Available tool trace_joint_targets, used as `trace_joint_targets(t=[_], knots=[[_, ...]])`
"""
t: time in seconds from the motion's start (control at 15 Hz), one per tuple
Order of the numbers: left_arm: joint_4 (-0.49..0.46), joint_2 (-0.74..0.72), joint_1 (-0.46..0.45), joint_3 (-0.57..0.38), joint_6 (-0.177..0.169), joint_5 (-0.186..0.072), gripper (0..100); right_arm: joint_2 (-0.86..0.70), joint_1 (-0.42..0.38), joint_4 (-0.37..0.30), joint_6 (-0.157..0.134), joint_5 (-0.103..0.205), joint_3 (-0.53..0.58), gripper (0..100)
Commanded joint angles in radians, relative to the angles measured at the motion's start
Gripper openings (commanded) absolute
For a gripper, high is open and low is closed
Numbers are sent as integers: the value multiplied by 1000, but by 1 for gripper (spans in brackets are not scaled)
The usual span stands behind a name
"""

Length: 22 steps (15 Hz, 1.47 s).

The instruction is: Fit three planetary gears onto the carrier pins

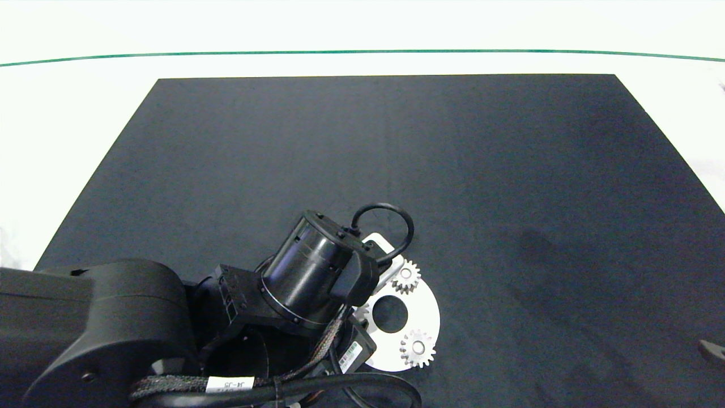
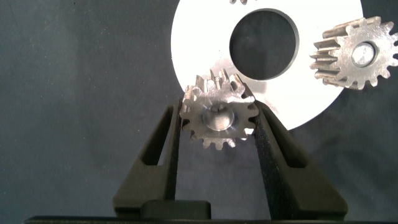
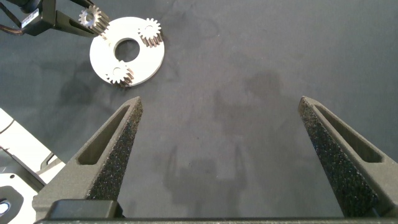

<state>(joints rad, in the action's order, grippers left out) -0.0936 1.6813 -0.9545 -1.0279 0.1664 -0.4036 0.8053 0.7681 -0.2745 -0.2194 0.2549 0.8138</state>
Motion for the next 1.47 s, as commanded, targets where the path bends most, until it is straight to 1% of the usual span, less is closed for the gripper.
trace_joint_targets(t=[0.07, 0.33, 0.53, 1.47], knots=[[-3, 6, 2, 0, 1, -3, 19, 0, 0, -2, -2, 1, -1, 100], [-40, -8, 6, 0, -1, -3, 19, 0, 0, -2, -2, 1, -1, 100], [-41, -26, 8, 8, -1, -3, 19, 2, 0, -2, -2, 1, -1, 100], [-40, 29, 8, -23, 7, -3, 19, -8, 0, -2, -2, 3, 1, 100]])
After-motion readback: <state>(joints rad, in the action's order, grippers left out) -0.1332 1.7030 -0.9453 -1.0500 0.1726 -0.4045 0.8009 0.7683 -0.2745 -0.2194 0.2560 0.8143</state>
